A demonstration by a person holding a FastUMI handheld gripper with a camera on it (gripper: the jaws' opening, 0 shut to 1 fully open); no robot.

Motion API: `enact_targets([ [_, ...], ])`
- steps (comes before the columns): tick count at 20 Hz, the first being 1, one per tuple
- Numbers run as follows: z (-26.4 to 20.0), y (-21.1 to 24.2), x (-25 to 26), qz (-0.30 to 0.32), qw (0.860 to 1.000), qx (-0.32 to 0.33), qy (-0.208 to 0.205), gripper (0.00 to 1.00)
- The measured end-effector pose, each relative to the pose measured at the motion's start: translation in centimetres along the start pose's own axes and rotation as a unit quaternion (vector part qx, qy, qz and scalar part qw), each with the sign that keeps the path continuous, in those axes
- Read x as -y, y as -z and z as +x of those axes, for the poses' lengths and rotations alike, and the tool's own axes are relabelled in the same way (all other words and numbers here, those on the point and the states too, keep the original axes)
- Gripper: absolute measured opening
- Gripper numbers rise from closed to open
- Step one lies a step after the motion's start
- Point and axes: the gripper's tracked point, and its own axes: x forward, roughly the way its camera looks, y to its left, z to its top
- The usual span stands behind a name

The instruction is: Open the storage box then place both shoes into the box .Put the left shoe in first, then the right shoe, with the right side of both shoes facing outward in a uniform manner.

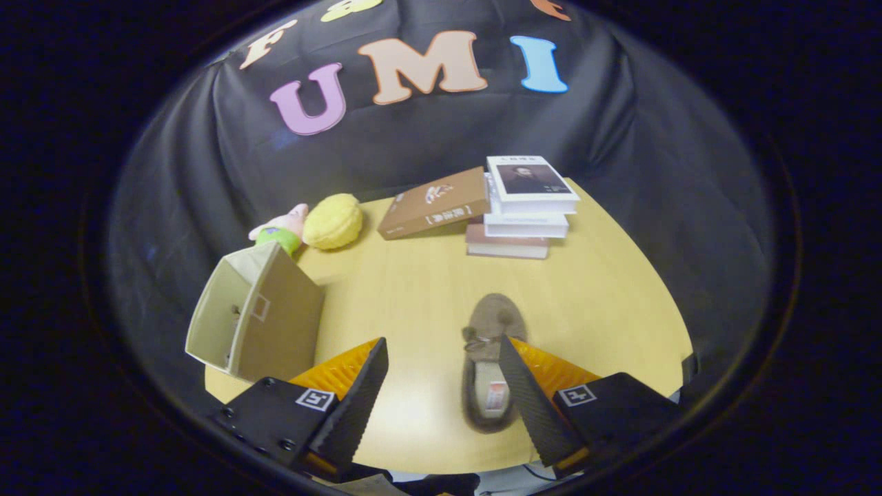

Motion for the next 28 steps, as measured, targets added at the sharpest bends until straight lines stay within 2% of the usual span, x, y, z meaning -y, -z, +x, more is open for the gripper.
enact_targets([
  [7, 4.4, 4.0, 7.1, -0.016, 0.998, -0.059, 0.032, 1.00],
  [14, 7.9, 7.6, 8.6, -0.028, 0.993, -0.115, 0.021, 0.99],
  [15, 8.3, 8.0, 8.6, -0.029, 0.992, -0.124, 0.019, 0.96],
  [20, 9.5, 9.4, 8.5, -0.037, 0.988, -0.151, 0.015, 0.60],
  [24, 9.5, 10.0, 7.6, -0.009, 0.986, -0.169, -0.001, 0.31],
  [26, 9.5, 9.8, 8.3, -0.013, 0.985, -0.169, 0.012, 0.31],
  [28, 9.4, 9.9, 8.4, 0.009, 0.985, -0.170, 0.010, 0.04],
])
